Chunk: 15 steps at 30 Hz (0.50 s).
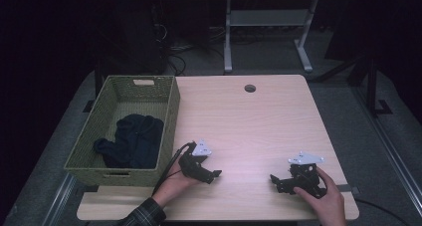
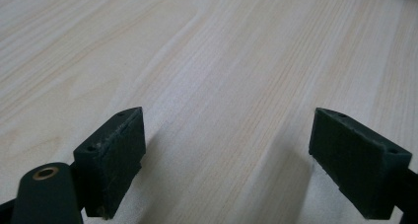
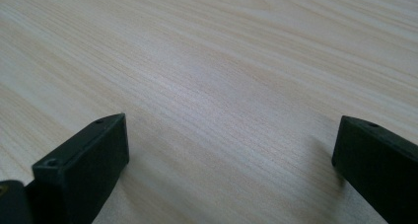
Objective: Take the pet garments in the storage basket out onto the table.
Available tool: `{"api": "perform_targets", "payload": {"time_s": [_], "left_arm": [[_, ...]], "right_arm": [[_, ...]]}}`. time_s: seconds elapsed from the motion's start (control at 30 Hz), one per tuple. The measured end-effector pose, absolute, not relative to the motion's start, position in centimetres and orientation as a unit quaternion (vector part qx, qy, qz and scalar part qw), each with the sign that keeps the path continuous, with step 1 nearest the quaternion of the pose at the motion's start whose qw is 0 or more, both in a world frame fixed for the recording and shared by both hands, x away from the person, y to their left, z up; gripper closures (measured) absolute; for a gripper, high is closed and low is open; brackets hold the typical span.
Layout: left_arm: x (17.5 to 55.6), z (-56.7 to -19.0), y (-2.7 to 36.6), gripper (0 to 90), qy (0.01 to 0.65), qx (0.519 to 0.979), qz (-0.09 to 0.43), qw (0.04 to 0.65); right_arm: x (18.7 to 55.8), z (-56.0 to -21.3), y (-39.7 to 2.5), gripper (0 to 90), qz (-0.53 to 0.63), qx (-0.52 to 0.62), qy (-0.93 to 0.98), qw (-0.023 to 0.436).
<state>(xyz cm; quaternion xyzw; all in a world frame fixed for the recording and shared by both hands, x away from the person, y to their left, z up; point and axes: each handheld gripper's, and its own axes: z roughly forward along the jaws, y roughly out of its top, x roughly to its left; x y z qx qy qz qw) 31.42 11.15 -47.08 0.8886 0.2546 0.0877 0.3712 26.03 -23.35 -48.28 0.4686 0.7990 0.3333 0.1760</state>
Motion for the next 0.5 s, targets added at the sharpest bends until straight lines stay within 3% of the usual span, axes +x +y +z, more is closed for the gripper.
{"api": "perform_targets", "payload": {"time_s": [0.5], "left_arm": [[31.29,-46.11,11.17,13.9,0.258,0.889,0.087,0.369]], "right_arm": [[26.03,-48.28,-23.35,0.5,0.333,0.469,0.799,0.176]]}}
